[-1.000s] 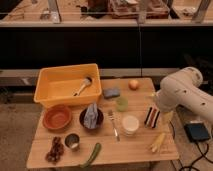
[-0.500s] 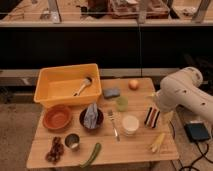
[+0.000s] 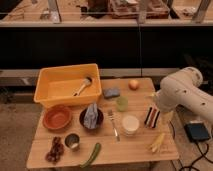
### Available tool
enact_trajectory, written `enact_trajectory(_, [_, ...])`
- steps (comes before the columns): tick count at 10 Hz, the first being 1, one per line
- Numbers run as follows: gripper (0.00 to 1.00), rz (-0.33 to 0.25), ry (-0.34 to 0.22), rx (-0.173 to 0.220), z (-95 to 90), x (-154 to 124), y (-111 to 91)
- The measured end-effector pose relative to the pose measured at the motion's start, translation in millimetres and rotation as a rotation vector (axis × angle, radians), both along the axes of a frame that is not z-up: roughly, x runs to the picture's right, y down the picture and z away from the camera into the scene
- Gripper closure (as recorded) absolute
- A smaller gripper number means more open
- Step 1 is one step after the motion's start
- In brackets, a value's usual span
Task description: Place pepper in red bowl
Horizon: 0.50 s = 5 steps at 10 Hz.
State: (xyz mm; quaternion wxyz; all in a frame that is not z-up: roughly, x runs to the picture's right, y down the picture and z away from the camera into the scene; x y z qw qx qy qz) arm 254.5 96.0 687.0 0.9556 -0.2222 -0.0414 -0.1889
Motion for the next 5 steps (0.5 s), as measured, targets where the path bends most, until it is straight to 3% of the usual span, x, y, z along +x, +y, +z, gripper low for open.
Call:
enact_trajectory(2, [0.2, -0.004, -0.003, 0.001, -0.7, -1, 0])
enact_trajectory(5, [0.2, -0.064, -0.085, 0.006, -13.3, -25, 8])
